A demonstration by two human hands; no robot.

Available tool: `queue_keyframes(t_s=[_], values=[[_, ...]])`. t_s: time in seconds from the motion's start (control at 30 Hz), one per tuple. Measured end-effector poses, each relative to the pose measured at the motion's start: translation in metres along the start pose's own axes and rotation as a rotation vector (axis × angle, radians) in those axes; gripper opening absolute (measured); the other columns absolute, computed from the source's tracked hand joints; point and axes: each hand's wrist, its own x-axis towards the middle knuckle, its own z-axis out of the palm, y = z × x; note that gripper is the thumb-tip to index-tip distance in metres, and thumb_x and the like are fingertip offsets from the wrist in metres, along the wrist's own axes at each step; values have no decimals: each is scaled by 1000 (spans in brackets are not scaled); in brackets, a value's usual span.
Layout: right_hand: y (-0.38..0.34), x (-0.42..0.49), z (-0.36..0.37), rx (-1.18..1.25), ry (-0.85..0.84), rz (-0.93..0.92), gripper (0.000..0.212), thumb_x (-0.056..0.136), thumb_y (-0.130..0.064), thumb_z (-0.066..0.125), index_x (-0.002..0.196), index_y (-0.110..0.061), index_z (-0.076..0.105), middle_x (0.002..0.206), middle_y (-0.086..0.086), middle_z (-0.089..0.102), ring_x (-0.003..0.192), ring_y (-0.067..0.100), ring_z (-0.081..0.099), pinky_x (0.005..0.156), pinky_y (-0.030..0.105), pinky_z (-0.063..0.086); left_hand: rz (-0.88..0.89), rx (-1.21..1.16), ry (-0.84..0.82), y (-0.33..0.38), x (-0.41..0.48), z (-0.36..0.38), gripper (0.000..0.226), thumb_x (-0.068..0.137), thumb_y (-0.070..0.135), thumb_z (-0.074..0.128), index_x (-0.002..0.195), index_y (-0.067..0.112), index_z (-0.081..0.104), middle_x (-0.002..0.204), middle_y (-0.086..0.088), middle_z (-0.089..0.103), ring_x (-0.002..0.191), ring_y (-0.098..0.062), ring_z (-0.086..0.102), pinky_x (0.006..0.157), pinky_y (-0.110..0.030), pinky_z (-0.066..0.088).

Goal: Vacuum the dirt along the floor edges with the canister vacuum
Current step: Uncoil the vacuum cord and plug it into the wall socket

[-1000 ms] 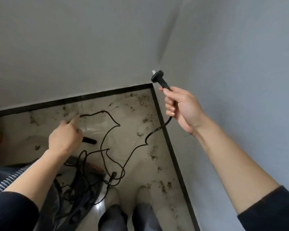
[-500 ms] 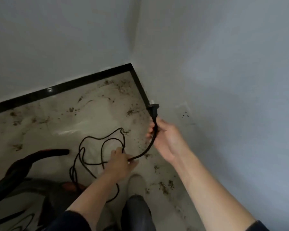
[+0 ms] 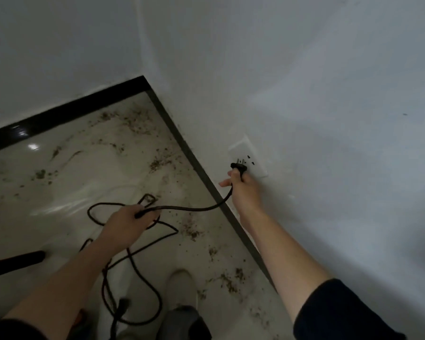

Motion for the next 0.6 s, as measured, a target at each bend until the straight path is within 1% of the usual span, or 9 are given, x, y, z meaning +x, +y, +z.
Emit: queue_keyframes(t_s=[0.07, 0.13, 0.17, 0.27, 0.3, 0.33, 0.43, 0.53, 0.6], values=[[2, 2, 2, 31, -6, -23, 39, 105, -30, 36, 73, -25, 59, 114, 0, 65, 101, 9, 53, 89, 28, 37, -5, -46, 47, 9, 7, 0, 35, 94, 44, 59, 73, 16, 60, 56, -3, 51, 56, -21, 50, 54, -31, 32], [8, 6, 6, 93, -11, -32, 38, 104, -31, 37, 76, -26, 61, 117, -1, 65, 99, 10, 54, 88, 29, 39, -29, -130, 119, 16, 13, 1, 32, 94, 42, 58, 83, 13, 64, 68, -5, 60, 68, -24, 57, 60, -32, 38], [10, 7, 8, 144, -8, -31, 35, 104, -32, 38, 79, -25, 62, 114, 0, 67, 93, 11, 55, 84, 29, 41, -46, -166, 153, 19, 15, 0, 30, 95, 42, 58, 88, 13, 64, 76, -6, 63, 74, -24, 58, 65, -34, 41], [14, 7, 12, 352, -9, 34, 24, 103, -28, 42, 92, -21, 61, 94, -3, 69, 64, 8, 49, 59, 22, 41, -73, -224, 227, 25, 17, -3, 28, 96, 38, 56, 99, 11, 64, 92, -12, 65, 87, -29, 60, 82, -41, 47], [14, 7, 12, 417, -14, 60, 22, 103, -27, 43, 94, -19, 62, 90, -3, 66, 60, 8, 48, 56, 22, 41, -74, -241, 243, 26, 18, -5, 29, 96, 36, 56, 100, 9, 64, 94, -14, 65, 89, -32, 61, 86, -45, 48], [14, 6, 12, 479, -24, 79, 22, 102, -26, 43, 95, -17, 62, 87, -2, 63, 61, 9, 48, 56, 22, 43, -75, -258, 253, 27, 19, -7, 29, 96, 35, 56, 101, 8, 65, 94, -15, 65, 91, -35, 61, 88, -47, 49], [13, 4, 14, 645, -55, 93, 22, 103, -23, 43, 98, -14, 63, 85, 2, 63, 69, 11, 51, 59, 23, 44, -74, -311, 263, 31, 19, -11, 26, 97, 32, 56, 97, 7, 64, 90, -15, 61, 89, -36, 62, 86, -47, 49], [13, 1, 17, 769, -84, 106, 23, 102, -25, 43, 103, -14, 63, 86, 0, 67, 73, 11, 50, 62, 22, 37, -70, -356, 265, 35, 19, -12, 25, 98, 32, 54, 85, 13, 62, 89, -15, 58, 81, -31, 57, 75, -38, 43], [12, 0, 18, 788, -91, 103, 24, 102, -27, 43, 104, -16, 63, 87, -3, 69, 76, 10, 50, 65, 23, 34, -69, -376, 266, 37, 18, -12, 23, 99, 32, 53, 90, 13, 63, 88, -12, 60, 81, -28, 57, 69, -33, 41]])
